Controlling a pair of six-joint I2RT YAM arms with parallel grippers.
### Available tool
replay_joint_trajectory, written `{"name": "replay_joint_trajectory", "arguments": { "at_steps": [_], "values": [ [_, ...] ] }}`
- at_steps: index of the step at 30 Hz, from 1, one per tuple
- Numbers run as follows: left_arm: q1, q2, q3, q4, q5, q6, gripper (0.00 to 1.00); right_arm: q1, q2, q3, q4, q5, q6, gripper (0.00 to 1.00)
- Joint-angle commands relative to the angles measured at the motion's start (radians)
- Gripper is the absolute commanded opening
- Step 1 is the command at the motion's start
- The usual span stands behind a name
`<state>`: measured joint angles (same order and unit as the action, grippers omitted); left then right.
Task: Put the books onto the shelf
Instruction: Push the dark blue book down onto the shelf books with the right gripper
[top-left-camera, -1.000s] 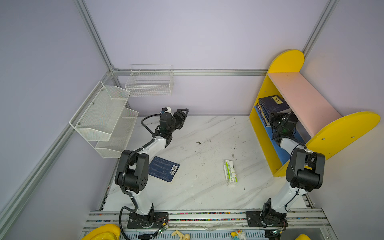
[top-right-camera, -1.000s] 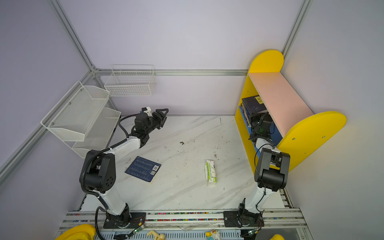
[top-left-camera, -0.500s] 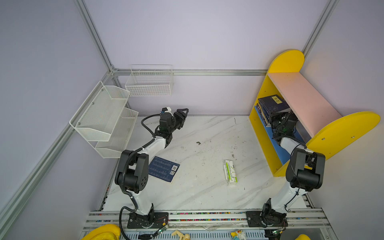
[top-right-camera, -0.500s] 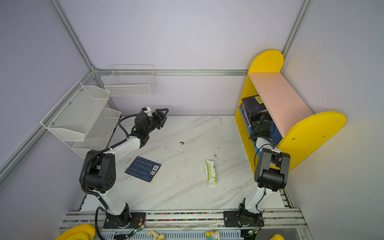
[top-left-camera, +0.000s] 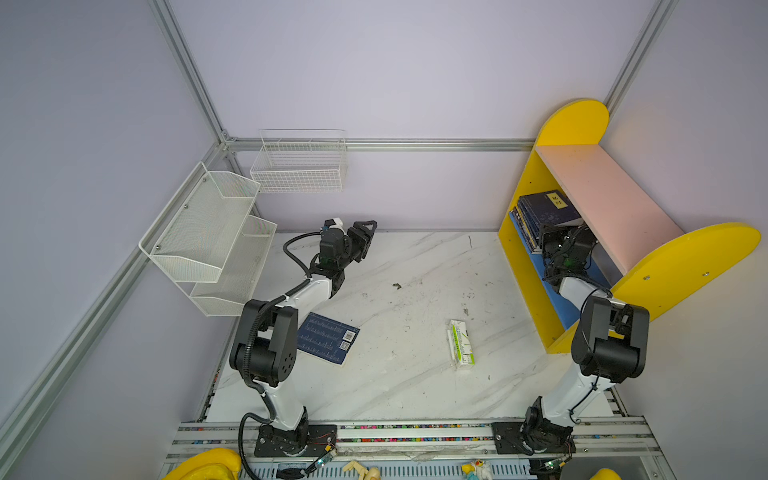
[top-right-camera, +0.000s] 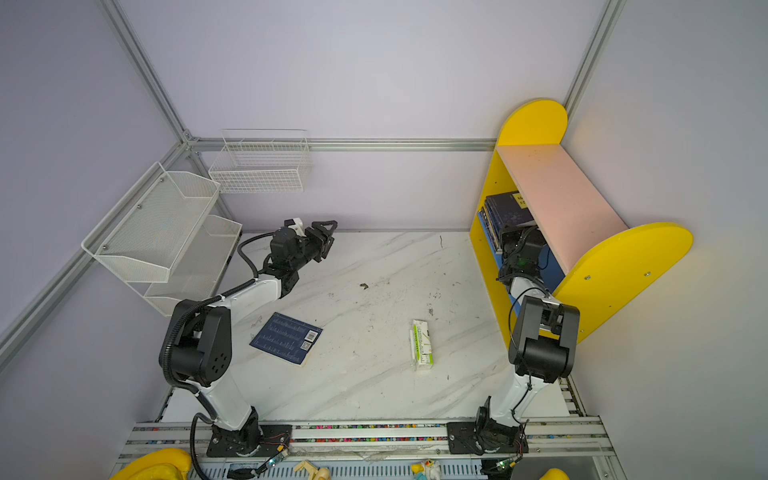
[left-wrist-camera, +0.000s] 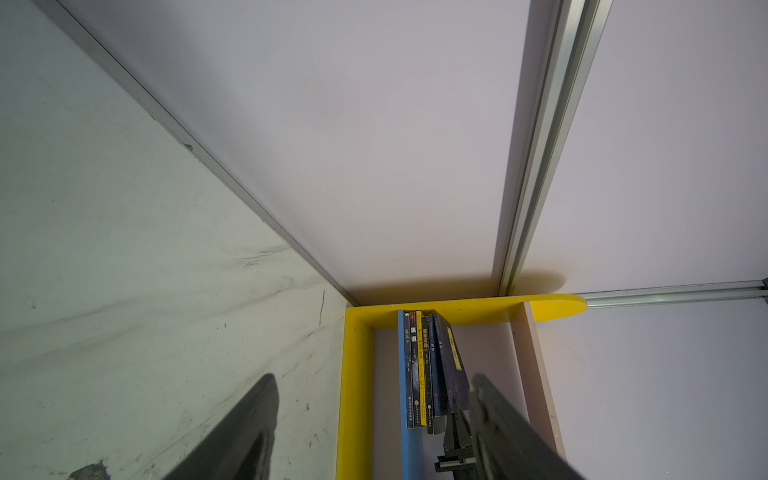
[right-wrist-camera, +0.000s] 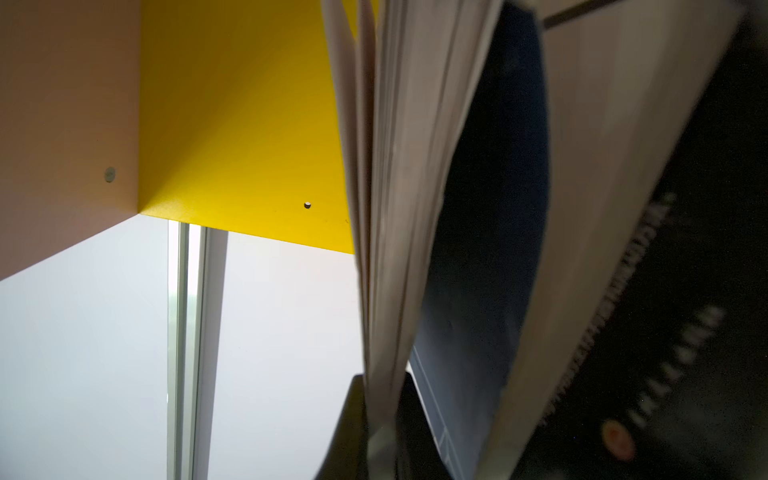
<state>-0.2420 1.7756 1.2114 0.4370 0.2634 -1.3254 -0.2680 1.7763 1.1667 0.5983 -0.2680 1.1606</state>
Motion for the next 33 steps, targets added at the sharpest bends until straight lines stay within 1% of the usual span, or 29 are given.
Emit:
{"name": "replay_joint_trajectory", "arguments": {
  "at_steps": [1,9,13,27,31,33],
  "values": [
    [0.006,-0.008,-0.021,0.048,0.021,-0.005,0.71,0.010,-0.010,0.008,0.091,0.013,0.027,0.00],
    [0.006,-0.001,-0.023,0.048,0.022,-0.008,0.71,0.031,0.016,0.056,0.017,0.013,-0.020,0.00],
    [0.006,0.004,-0.022,0.051,0.025,-0.013,0.71,0.044,0.014,0.060,-0.002,0.035,-0.032,0.00],
    [0.010,0.002,-0.032,0.049,0.025,-0.020,0.72,0.044,-0.014,-0.002,0.073,0.103,-0.010,0.00],
    [0.011,0.009,-0.026,0.048,0.030,-0.021,0.72,0.043,0.000,0.011,0.045,0.085,-0.016,0.00],
    [0.013,0.016,-0.020,0.049,0.038,-0.026,0.72,0.044,0.008,0.024,0.031,0.075,-0.012,0.07]
  ]
}}
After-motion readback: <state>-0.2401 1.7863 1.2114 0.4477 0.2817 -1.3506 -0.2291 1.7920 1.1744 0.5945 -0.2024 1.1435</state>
